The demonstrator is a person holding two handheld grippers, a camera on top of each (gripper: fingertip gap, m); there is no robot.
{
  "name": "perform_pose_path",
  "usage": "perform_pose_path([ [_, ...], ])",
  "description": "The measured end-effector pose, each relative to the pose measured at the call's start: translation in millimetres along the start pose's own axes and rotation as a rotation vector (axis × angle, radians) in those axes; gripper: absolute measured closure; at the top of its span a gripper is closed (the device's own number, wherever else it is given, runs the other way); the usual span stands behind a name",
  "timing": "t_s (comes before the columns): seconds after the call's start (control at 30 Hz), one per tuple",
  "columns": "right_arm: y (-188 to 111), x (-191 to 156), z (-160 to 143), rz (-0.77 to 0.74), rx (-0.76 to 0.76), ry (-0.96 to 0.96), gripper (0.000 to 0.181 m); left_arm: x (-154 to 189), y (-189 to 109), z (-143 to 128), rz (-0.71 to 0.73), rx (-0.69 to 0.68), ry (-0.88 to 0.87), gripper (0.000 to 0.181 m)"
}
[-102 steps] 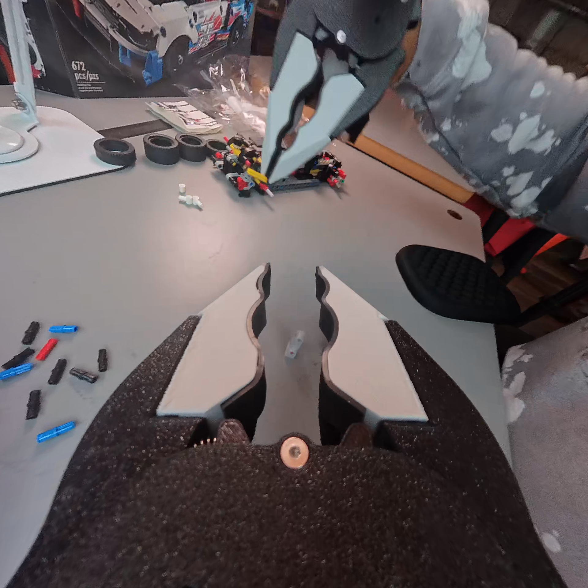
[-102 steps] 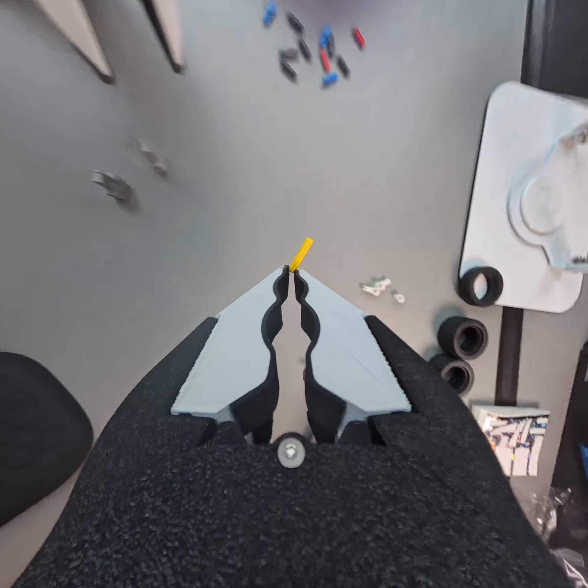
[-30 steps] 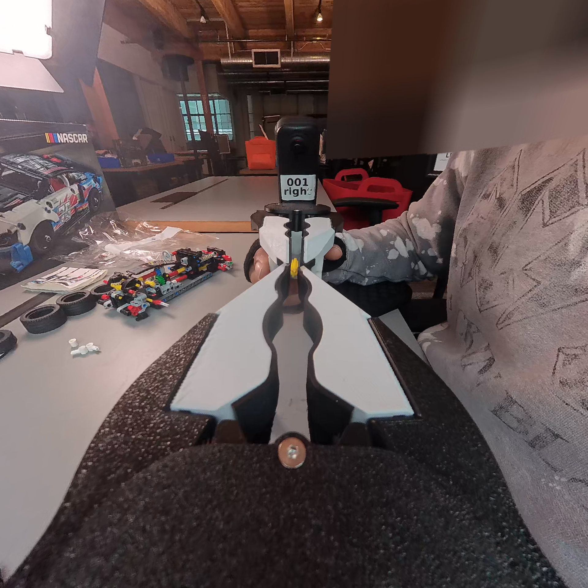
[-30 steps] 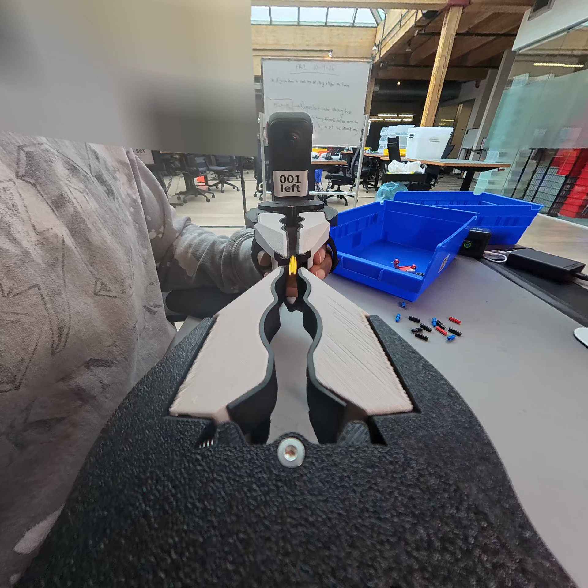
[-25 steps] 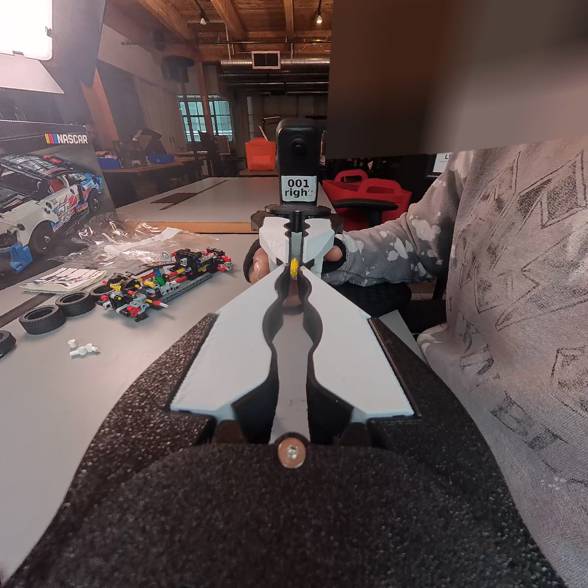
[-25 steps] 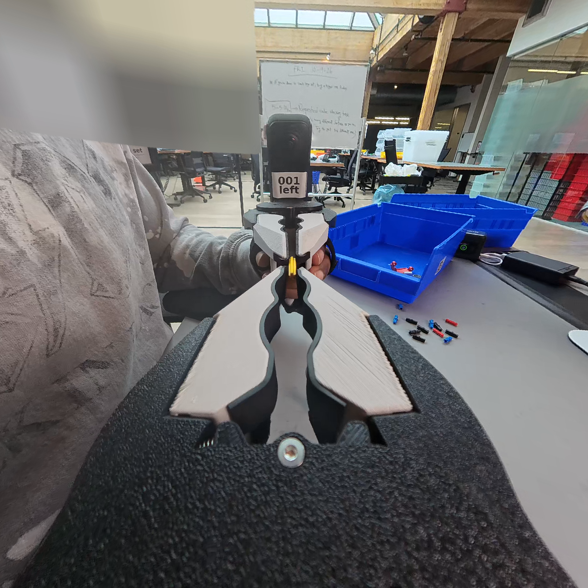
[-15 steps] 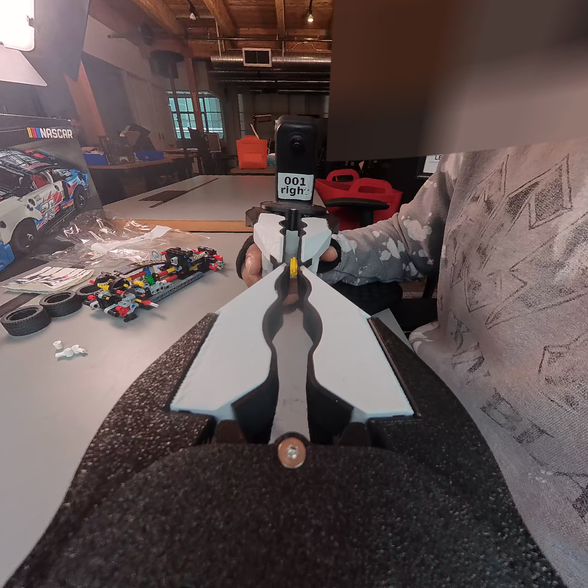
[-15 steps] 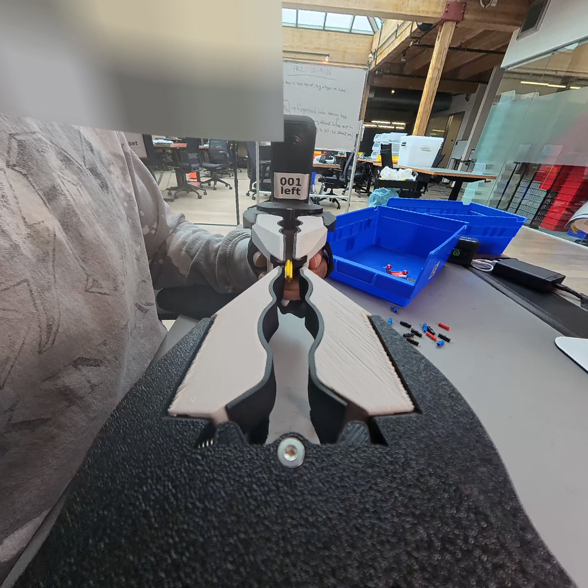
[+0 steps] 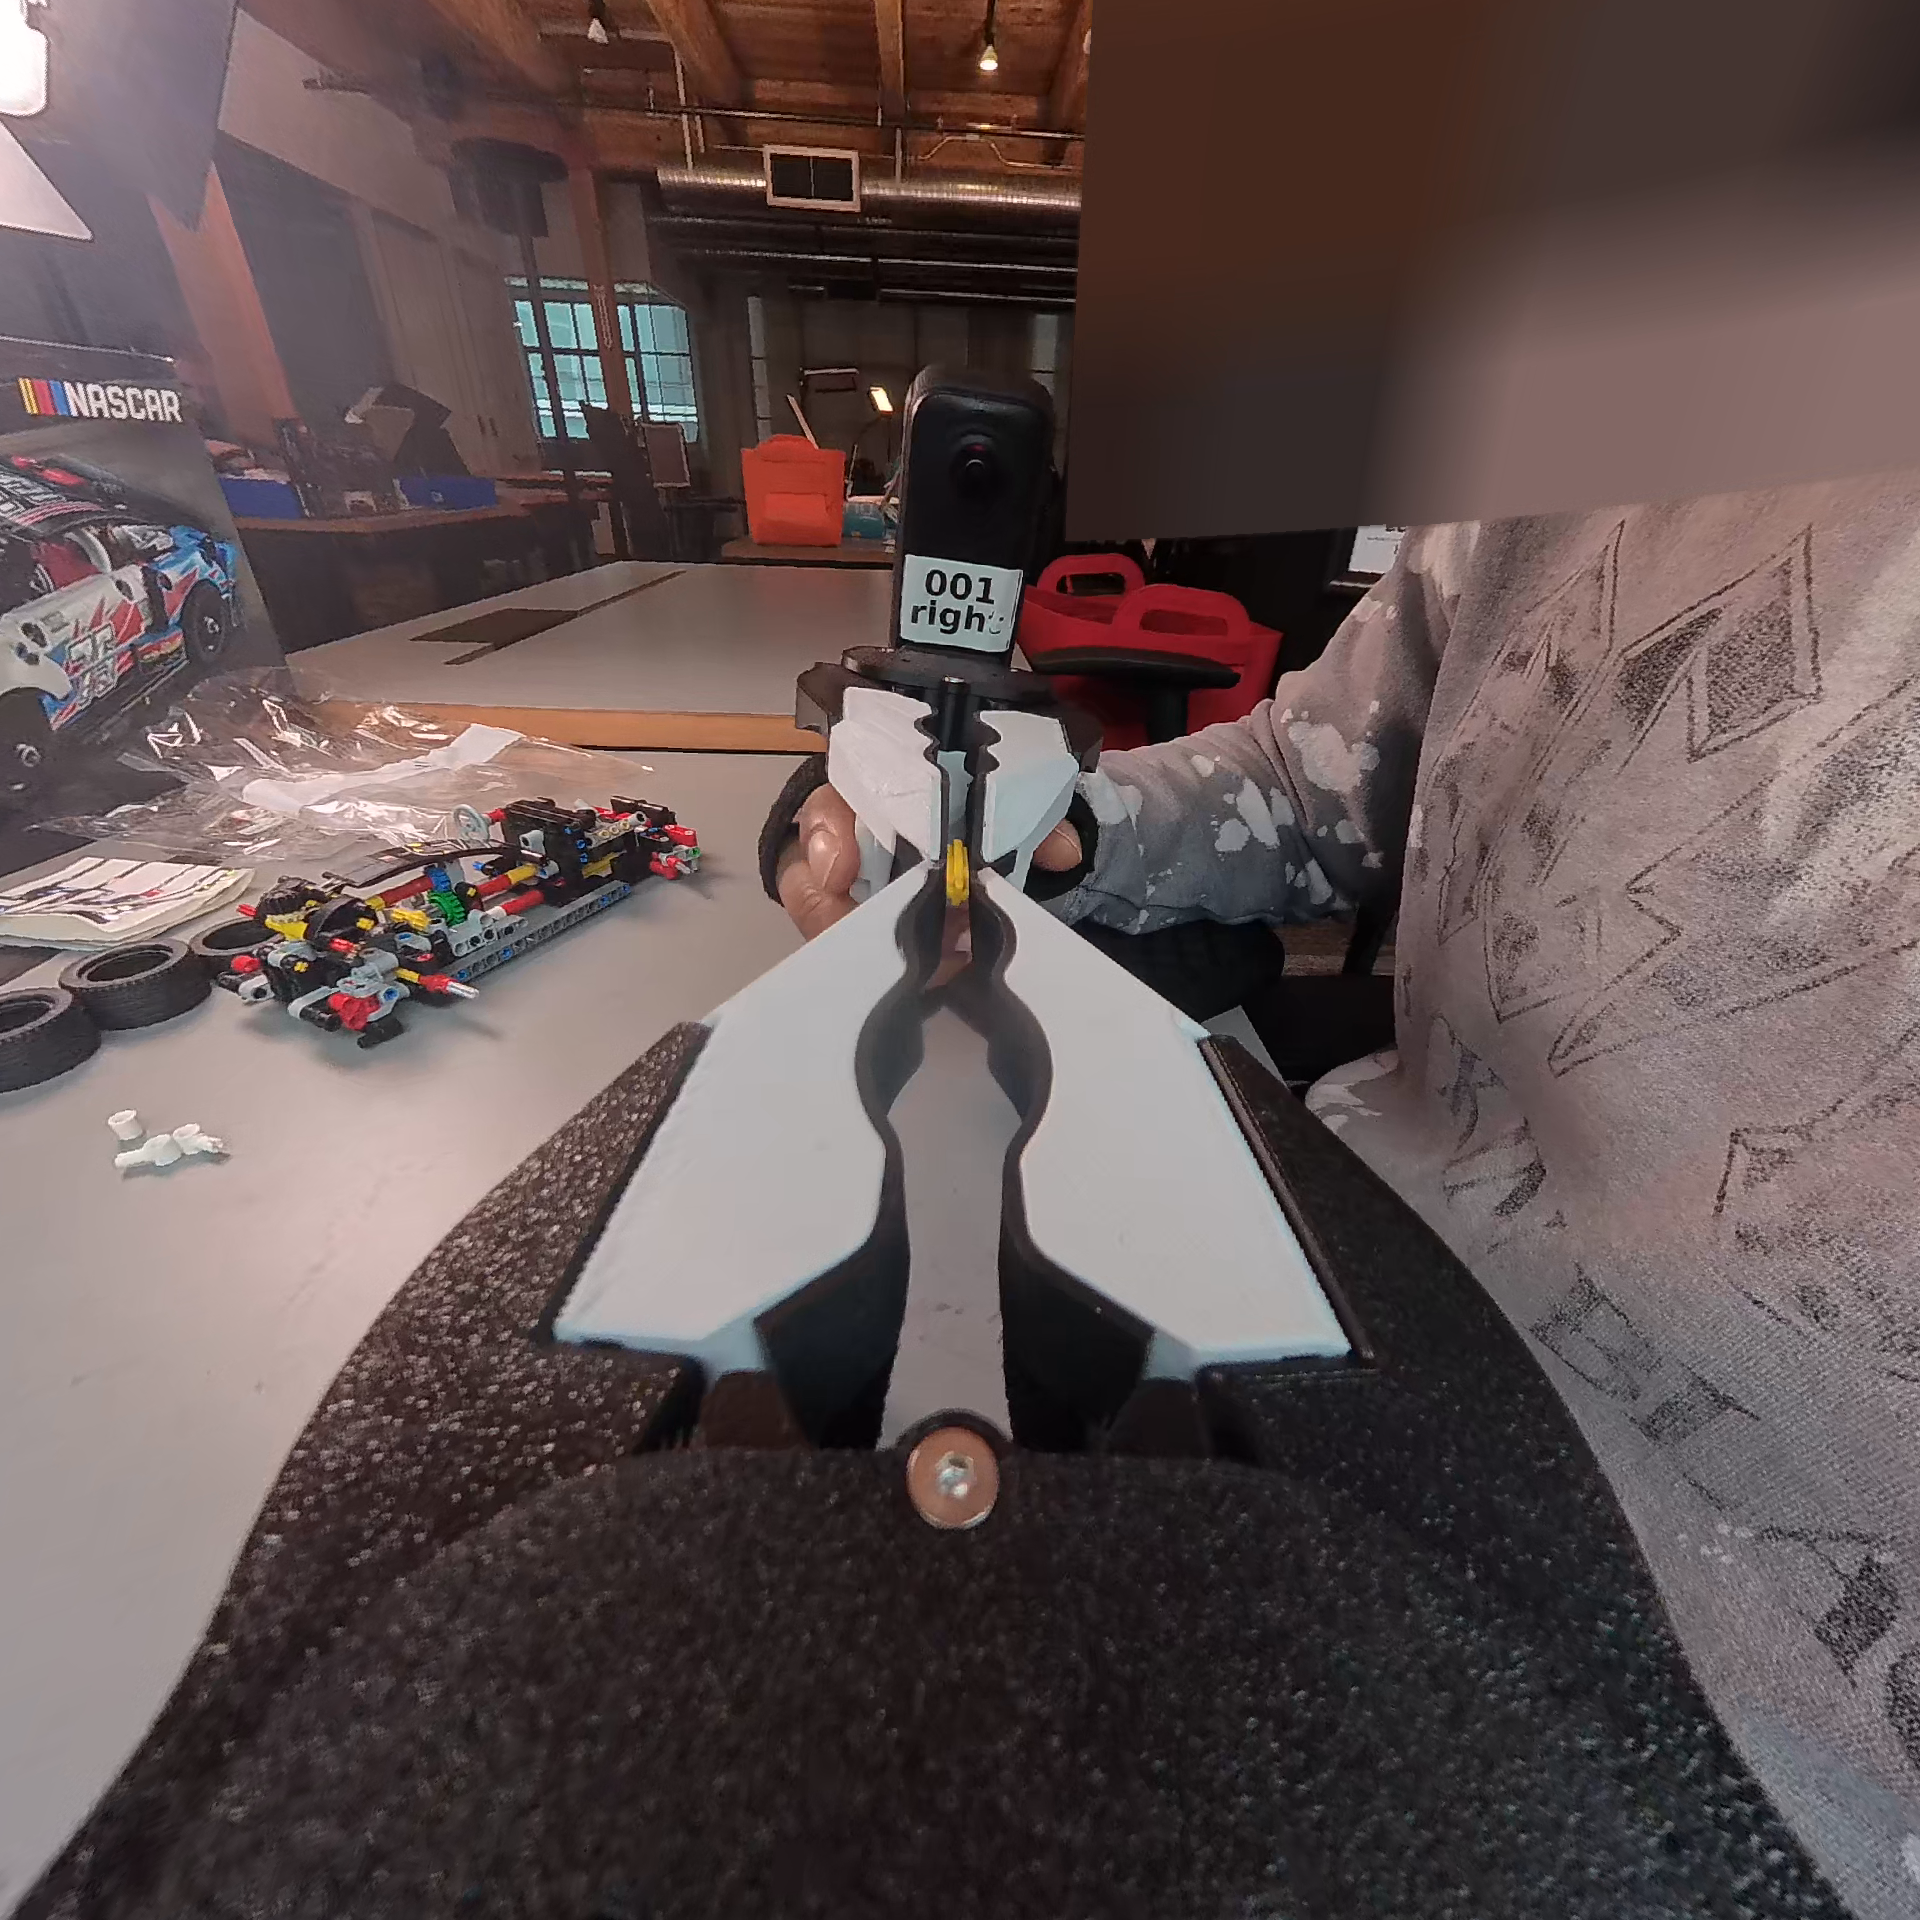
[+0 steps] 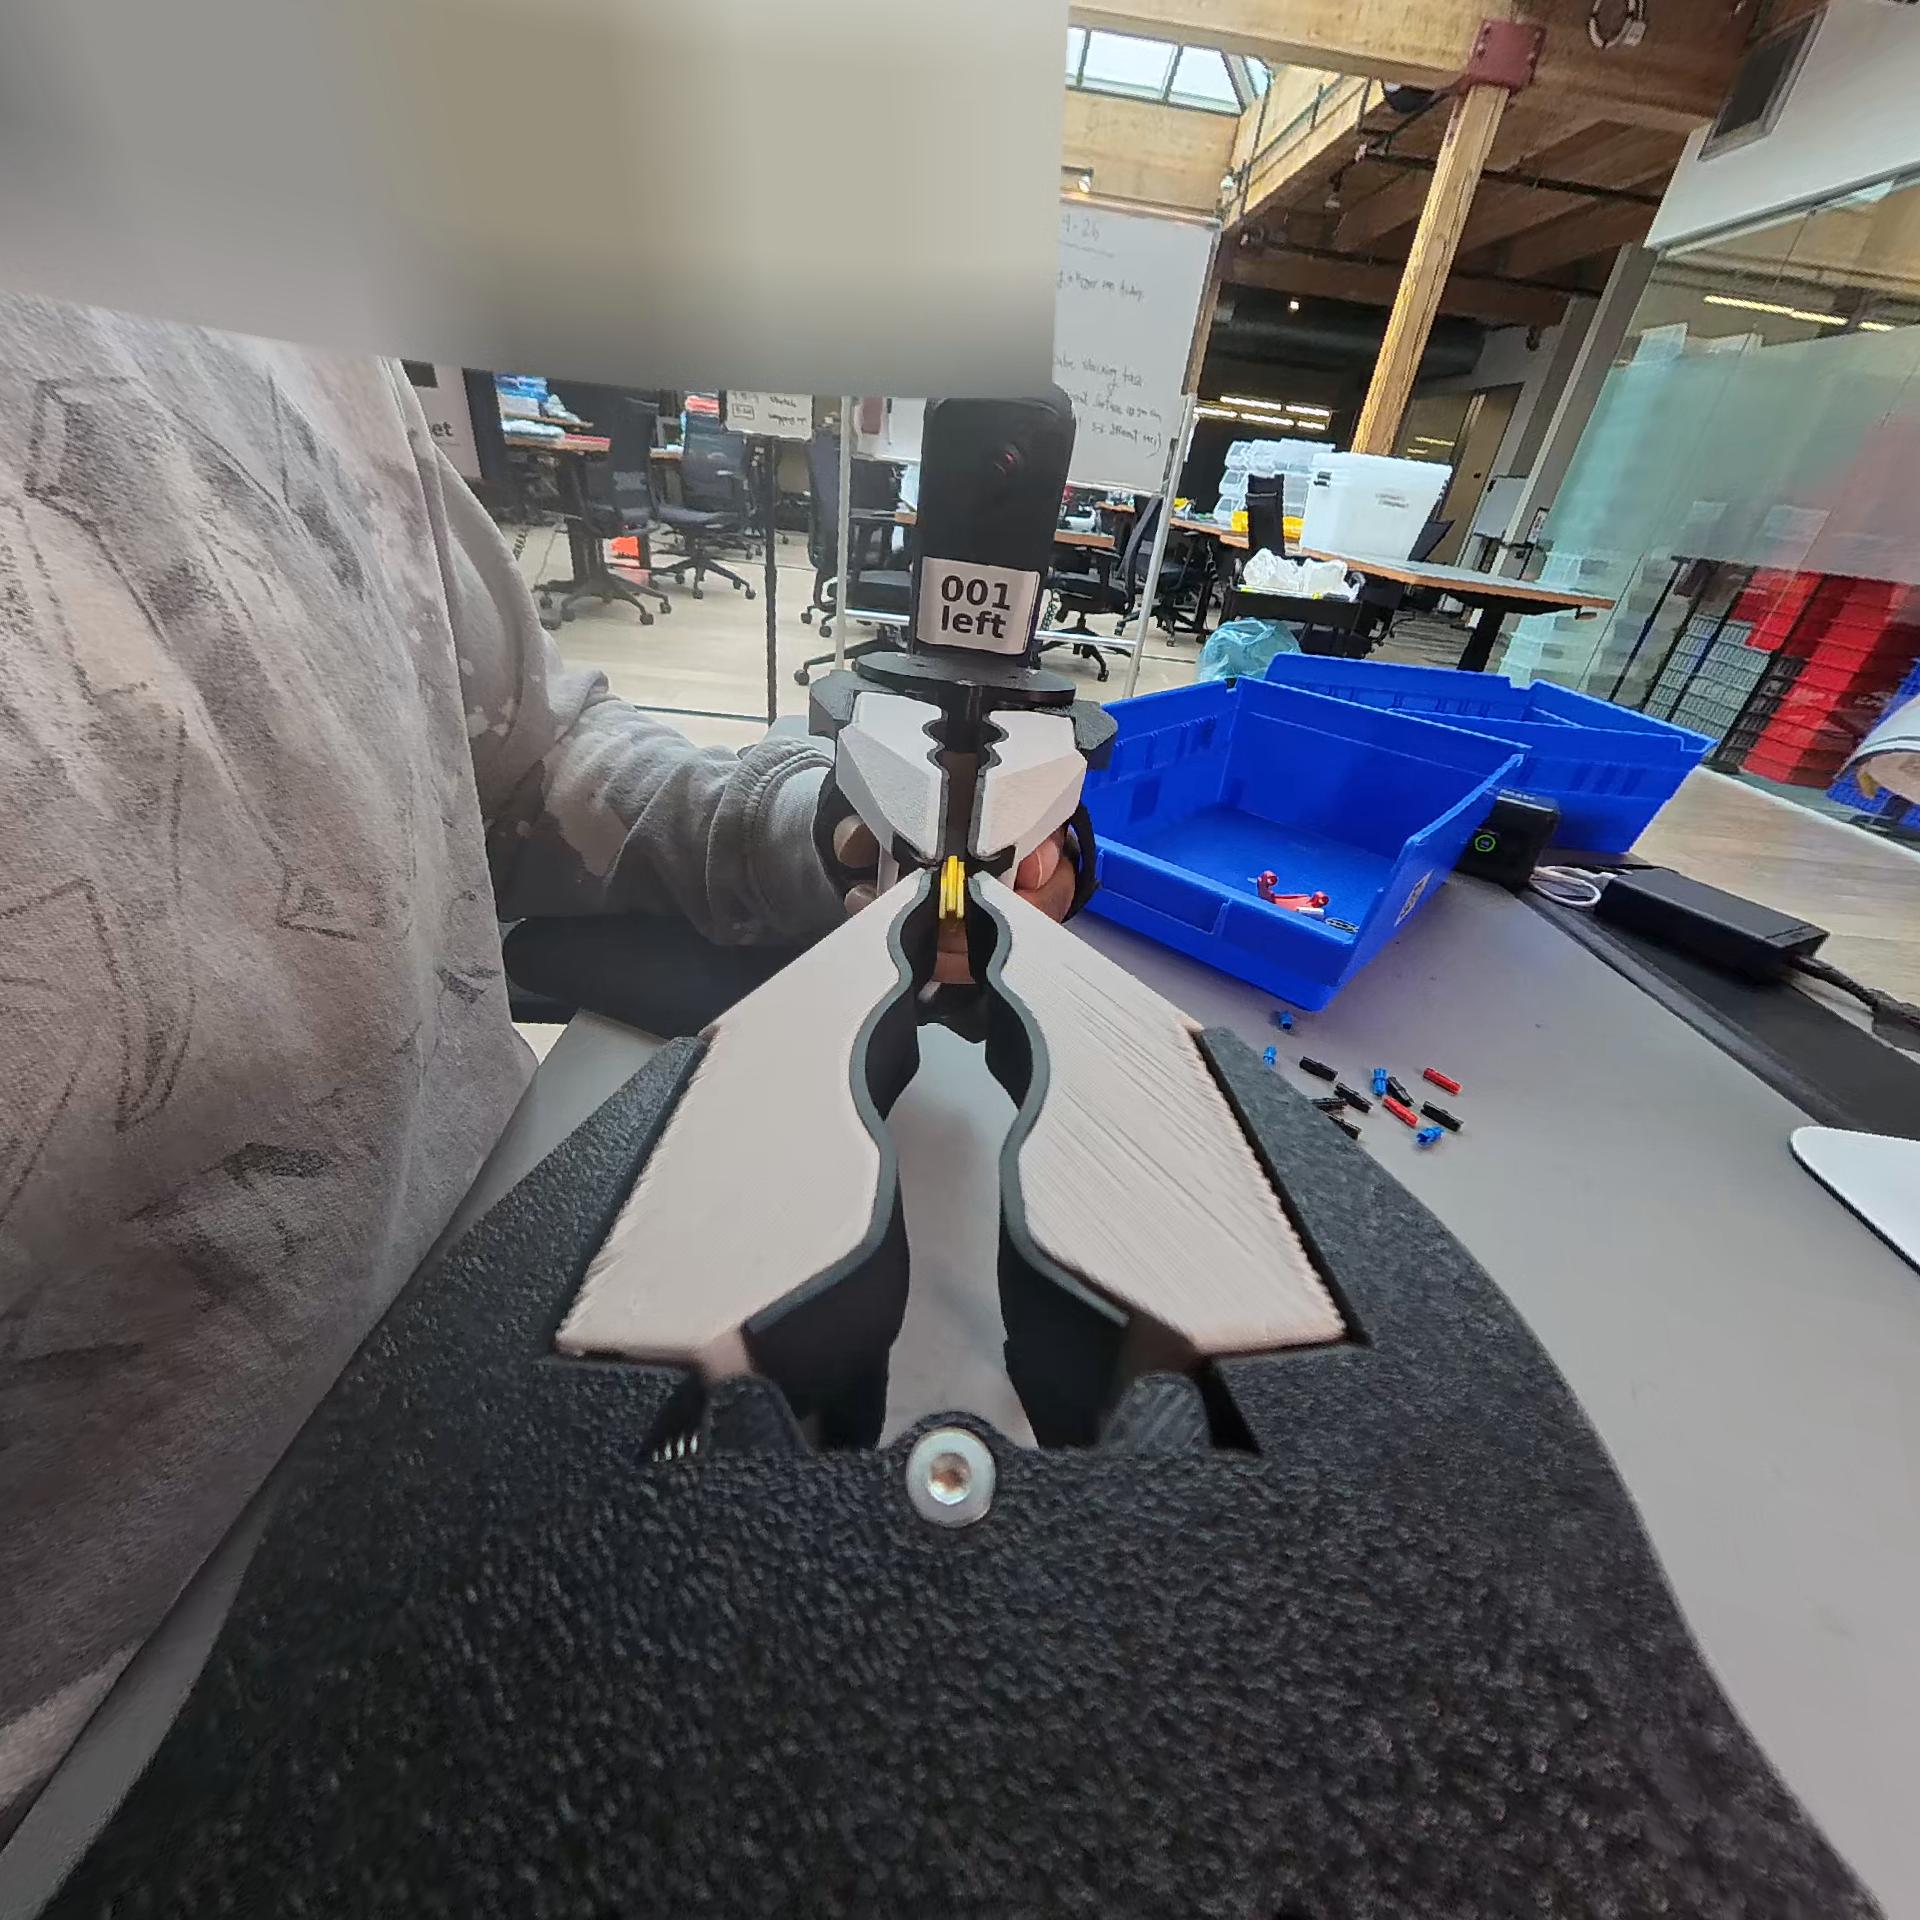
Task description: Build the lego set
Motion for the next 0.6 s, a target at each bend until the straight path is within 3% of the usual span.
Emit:
perform_pose_path([
  [0.1, 0, 3, -2, 0.001, -0.010, 0.015, 0.180, -1, 0, -1, 0.015, -0.016, -0.023, 0.178],
  [0.23, -10, 15, -9, -0.024, -0.067, 0.029, 0.180, -13, -8, -2, 0.091, -0.078, -0.060, 0.161],
  [0.43, -43, 45, -26, -0.148, -0.202, 0.056, 0.179, -28, -5, -61, 0.160, -0.519, -0.158, 0.149],
  [0.6, -49, 47, -33, -0.158, -0.234, 0.080, 0.179, -25, 8, -88, 0.189, -0.694, -0.098, 0.155],
])
Point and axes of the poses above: each gripper's, where its closed fingertips meet, y out along the fingers, z out of its top, x = y × z across the jaws, the point moved 7 cm from there along -y, back along the fingers, and after that the axes turned 1 degree about y, right-handed, at the moved point
